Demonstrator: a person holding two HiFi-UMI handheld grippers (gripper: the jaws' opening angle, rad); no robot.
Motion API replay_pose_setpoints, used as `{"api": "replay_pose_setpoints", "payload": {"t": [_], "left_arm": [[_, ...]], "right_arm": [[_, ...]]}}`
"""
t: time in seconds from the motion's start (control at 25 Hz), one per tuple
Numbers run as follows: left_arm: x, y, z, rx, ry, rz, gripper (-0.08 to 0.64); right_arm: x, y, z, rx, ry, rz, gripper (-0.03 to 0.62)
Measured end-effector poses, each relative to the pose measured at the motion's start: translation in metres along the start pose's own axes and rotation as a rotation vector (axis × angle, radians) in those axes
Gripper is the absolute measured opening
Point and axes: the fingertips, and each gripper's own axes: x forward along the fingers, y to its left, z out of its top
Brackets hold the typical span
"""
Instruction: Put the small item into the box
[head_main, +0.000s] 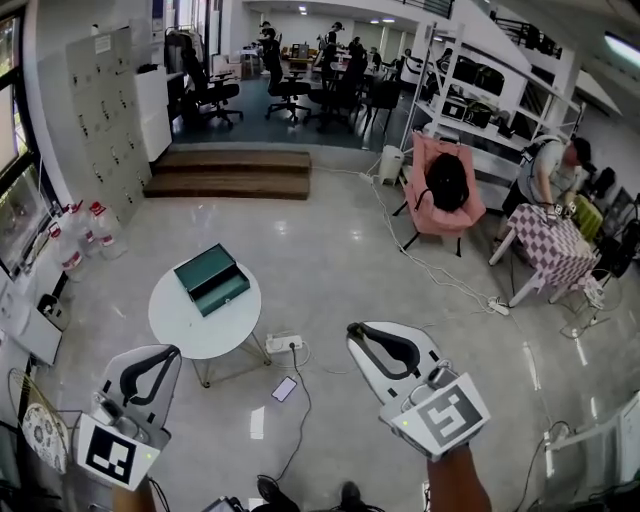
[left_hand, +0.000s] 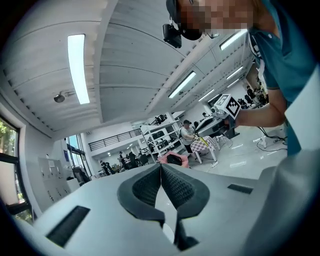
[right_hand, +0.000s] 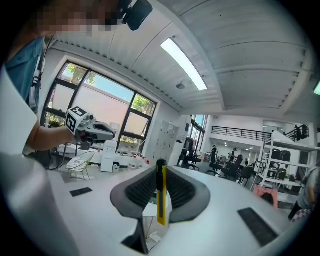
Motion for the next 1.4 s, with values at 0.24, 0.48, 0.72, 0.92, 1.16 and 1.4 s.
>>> {"api": "replay_pose_setpoints", "payload": {"t": [0.24, 0.48, 0.72, 0.92, 1.16, 1.4], "left_arm": [[-0.015, 0.062, -0.020, 0.003, -0.024, -0.020, 0.018], [-0.006, 0.107, -0.033, 0.221, -0.045, -0.022, 0.018], [0.019, 0.110, -0.059, 0.258, 0.026, 0.085, 0.018], [0.059, 0.147, -0.082, 0.264, 0.109, 0.163, 0.018], [0.148, 0.168, -0.079, 0.274, 0.166, 0.244, 0.018], [0.224, 0.159, -0.074, 0.267, 0.218, 0.305, 0.018]], "right_arm": [[0.059, 0.030, 0.026, -0.041, 0.018, -0.014, 0.078], [0.123, 0.046, 0.037, -0.147, 0.039, 0.031, 0.078], [0.154, 0.034, 0.001, -0.299, 0.079, 0.069, 0.078], [0.214, 0.008, -0.016, -0.340, 0.069, 0.123, 0.078], [0.270, -0.074, -0.030, -0.331, 0.004, 0.195, 0.078], [0.295, -0.149, -0.052, -0.328, -0.035, 0.274, 0.078]]}}
